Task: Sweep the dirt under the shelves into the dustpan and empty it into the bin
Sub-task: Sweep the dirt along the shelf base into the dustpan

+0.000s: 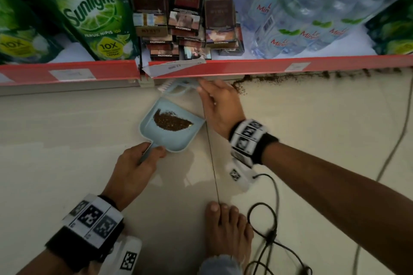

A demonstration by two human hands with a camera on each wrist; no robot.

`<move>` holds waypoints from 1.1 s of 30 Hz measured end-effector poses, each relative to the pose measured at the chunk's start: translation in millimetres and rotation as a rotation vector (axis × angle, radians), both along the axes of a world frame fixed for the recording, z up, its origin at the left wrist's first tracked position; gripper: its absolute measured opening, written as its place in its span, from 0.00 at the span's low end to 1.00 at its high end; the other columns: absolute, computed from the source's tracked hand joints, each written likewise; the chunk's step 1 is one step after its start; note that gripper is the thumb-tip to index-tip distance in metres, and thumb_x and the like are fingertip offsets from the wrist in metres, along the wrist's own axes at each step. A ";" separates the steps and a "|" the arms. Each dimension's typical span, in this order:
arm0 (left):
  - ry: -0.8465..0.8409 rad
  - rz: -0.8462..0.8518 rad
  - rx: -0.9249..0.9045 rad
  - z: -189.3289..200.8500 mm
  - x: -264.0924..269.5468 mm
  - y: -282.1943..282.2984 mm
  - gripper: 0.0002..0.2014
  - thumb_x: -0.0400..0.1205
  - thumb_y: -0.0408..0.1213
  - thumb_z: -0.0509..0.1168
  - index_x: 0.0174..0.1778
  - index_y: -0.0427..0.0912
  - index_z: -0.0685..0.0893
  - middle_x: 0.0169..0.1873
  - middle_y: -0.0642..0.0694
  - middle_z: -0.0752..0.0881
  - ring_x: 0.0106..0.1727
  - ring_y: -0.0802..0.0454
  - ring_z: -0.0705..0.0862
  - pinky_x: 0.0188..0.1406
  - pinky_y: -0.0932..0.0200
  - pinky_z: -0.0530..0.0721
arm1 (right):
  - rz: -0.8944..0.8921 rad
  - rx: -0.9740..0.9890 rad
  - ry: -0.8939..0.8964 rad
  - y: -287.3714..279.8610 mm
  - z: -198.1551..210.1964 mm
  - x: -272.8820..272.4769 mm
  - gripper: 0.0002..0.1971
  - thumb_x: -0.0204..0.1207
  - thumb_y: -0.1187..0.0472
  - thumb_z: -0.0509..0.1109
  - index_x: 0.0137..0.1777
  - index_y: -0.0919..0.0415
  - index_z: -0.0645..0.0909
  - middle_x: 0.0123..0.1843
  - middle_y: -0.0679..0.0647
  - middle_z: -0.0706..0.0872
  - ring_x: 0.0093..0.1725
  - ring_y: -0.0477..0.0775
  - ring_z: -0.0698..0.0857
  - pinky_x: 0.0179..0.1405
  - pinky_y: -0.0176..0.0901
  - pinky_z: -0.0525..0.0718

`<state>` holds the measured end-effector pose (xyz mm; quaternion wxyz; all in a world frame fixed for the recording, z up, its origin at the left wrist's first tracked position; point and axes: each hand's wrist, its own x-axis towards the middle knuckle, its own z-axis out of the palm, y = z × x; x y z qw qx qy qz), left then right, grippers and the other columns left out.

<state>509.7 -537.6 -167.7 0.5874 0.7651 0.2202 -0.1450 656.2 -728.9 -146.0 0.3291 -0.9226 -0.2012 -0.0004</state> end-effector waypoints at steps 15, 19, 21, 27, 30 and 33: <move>-0.041 -0.045 -0.025 -8.0 5.5 9.1 0.19 0.77 0.54 0.64 0.35 0.41 0.85 0.16 0.56 0.74 0.20 0.62 0.71 0.27 0.60 0.70 | 0.062 -0.457 0.104 -122.0 42.4 -8.2 0.13 0.85 0.59 0.64 0.64 0.58 0.86 0.42 0.66 0.89 0.40 0.71 0.86 0.41 0.54 0.84; -0.055 -0.070 -0.044 -8.5 11.7 6.3 0.16 0.82 0.49 0.66 0.33 0.44 0.85 0.16 0.56 0.75 0.20 0.62 0.71 0.28 0.60 0.69 | 0.024 -0.374 0.029 -120.1 58.2 -14.5 0.15 0.87 0.59 0.62 0.66 0.62 0.84 0.41 0.63 0.86 0.40 0.69 0.85 0.42 0.55 0.83; -0.049 -0.080 -0.038 -8.3 14.5 2.8 0.15 0.84 0.46 0.67 0.33 0.46 0.86 0.17 0.56 0.75 0.21 0.62 0.71 0.28 0.59 0.71 | 0.010 -0.320 -0.023 -98.6 57.7 -11.2 0.15 0.87 0.59 0.62 0.69 0.62 0.83 0.44 0.64 0.87 0.44 0.69 0.85 0.47 0.54 0.84; -0.056 -0.165 -0.019 10.9 24.0 -8.6 0.23 0.74 0.57 0.63 0.37 0.38 0.85 0.18 0.55 0.76 0.27 0.53 0.74 0.33 0.53 0.74 | 0.101 -0.327 0.060 -52.2 54.9 12.3 0.14 0.85 0.64 0.63 0.66 0.66 0.84 0.58 0.64 0.90 0.55 0.66 0.87 0.57 0.49 0.82; -0.061 -0.156 -0.015 14.8 24.9 -6.6 0.26 0.73 0.57 0.62 0.40 0.31 0.84 0.20 0.55 0.74 0.28 0.52 0.74 0.33 0.54 0.74 | 0.076 -0.479 0.192 -72.6 62.9 10.7 0.13 0.83 0.63 0.66 0.62 0.62 0.87 0.54 0.62 0.92 0.52 0.67 0.89 0.54 0.51 0.84; -0.066 -0.150 -0.022 15.7 21.3 -3.4 0.24 0.79 0.52 0.66 0.41 0.28 0.82 0.18 0.56 0.73 0.27 0.53 0.72 0.32 0.55 0.72 | 0.002 -0.565 0.268 -108.3 75.3 3.2 0.12 0.80 0.63 0.68 0.59 0.58 0.89 0.51 0.61 0.93 0.49 0.67 0.90 0.54 0.50 0.85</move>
